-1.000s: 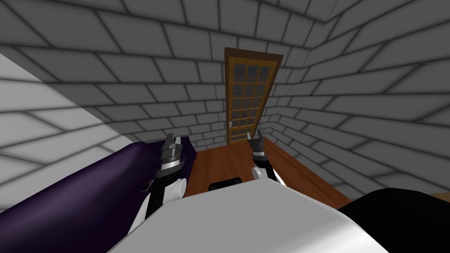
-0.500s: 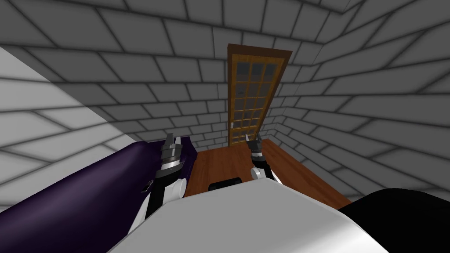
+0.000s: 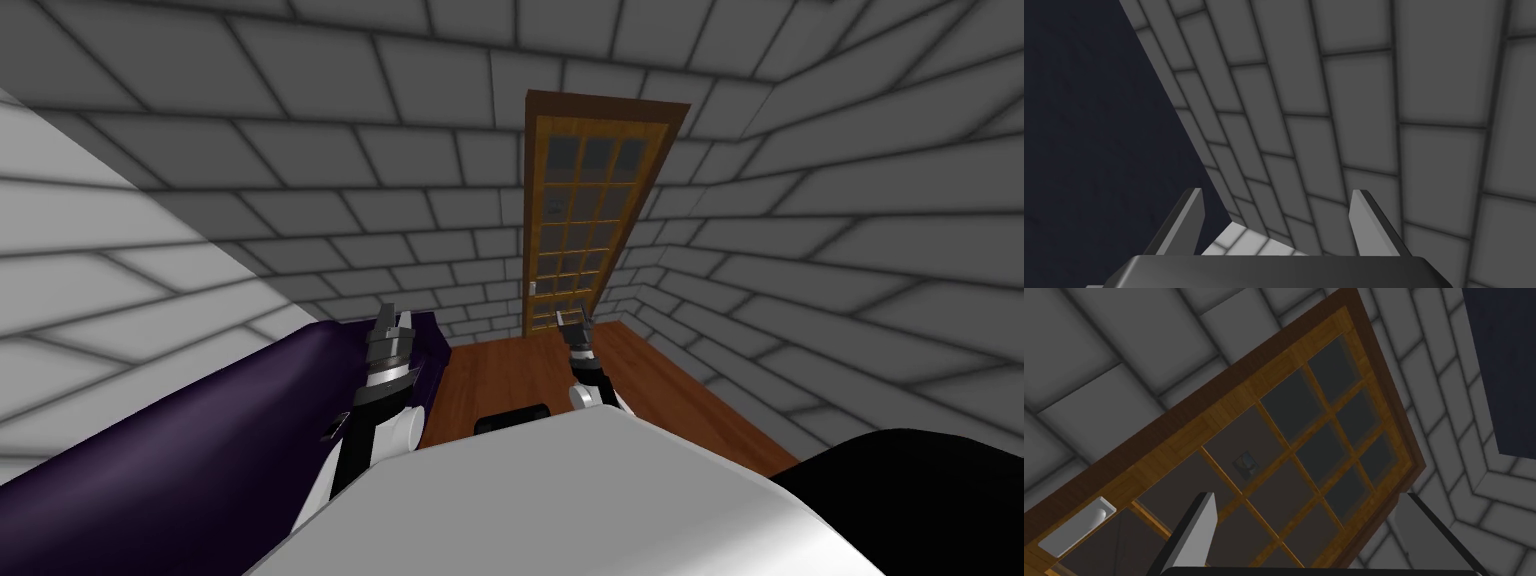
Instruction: Pull the door open
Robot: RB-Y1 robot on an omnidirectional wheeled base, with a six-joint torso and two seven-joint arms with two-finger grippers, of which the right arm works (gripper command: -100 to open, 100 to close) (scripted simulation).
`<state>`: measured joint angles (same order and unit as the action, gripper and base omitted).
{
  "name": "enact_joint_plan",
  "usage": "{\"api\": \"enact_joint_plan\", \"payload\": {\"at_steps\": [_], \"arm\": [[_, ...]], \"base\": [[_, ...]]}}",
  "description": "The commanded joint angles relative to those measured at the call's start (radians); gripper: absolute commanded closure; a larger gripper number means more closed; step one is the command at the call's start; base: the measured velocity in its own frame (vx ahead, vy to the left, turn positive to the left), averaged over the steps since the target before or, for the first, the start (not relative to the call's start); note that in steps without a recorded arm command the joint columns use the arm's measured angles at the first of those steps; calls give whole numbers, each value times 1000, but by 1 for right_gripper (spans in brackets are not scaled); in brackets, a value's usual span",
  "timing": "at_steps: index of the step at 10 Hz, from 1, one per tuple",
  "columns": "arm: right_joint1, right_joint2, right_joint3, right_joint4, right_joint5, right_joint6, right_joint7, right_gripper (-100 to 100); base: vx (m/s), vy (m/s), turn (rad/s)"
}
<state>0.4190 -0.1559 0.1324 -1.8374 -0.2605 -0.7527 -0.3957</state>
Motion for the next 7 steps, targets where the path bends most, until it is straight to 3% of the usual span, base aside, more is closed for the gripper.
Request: {"api": "enact_joint_plan", "payload": {"at_steps": [1, 7], "arm": [[-5, -7, 9, 31, -23, -9, -33, -100], [-29, -31, 42, 146, -111, -38, -148, -100]], "base": [[100, -35, 81], [95, -28, 82]]}}
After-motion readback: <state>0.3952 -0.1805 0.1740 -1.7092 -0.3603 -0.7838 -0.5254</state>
